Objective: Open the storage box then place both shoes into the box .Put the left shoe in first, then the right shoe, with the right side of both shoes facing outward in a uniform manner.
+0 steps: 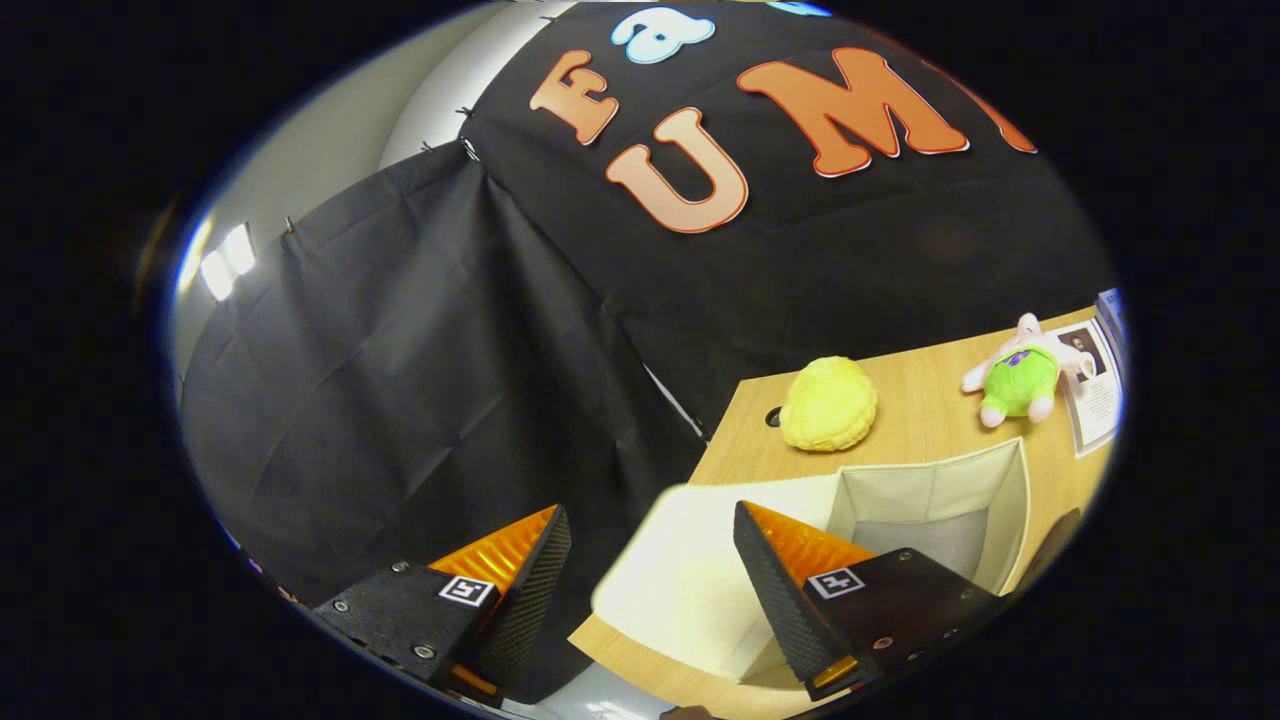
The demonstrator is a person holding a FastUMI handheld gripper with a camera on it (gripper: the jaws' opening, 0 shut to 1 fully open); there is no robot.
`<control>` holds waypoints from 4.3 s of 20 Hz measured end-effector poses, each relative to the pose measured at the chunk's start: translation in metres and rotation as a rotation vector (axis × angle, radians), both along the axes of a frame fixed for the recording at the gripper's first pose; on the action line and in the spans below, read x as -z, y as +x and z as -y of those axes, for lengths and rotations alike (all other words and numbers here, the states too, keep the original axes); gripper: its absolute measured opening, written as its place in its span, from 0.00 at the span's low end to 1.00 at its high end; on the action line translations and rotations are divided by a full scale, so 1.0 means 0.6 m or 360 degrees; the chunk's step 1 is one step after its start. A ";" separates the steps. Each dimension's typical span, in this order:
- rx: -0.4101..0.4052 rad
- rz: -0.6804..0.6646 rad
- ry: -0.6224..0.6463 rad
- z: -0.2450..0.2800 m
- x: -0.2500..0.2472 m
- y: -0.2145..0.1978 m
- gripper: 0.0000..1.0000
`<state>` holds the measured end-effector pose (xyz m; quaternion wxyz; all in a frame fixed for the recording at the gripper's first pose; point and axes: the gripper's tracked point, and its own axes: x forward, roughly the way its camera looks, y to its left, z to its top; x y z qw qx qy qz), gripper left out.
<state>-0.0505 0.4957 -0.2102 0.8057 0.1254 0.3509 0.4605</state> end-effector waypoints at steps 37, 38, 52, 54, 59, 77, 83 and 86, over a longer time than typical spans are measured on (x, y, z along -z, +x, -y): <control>0.0907 0.0097 -0.0955 0.670 0.332 0.115 0.75; 0.0903 0.0079 -0.0977 0.673 0.344 0.114 0.73; 0.1063 -0.0218 -0.0943 0.687 0.429 0.119 0.02; 0.1078 -0.0202 -0.0909 0.683 0.412 0.123 0.01; 0.1094 -0.0127 -0.0830 0.658 0.348 0.145 0.01; 0.0894 0.0171 -0.0457 0.386 0.086 0.177 0.01; 0.0790 0.0035 -0.0469 0.279 0.150 0.124 0.01; 0.0781 -0.0057 -0.0526 0.246 0.200 0.102 0.01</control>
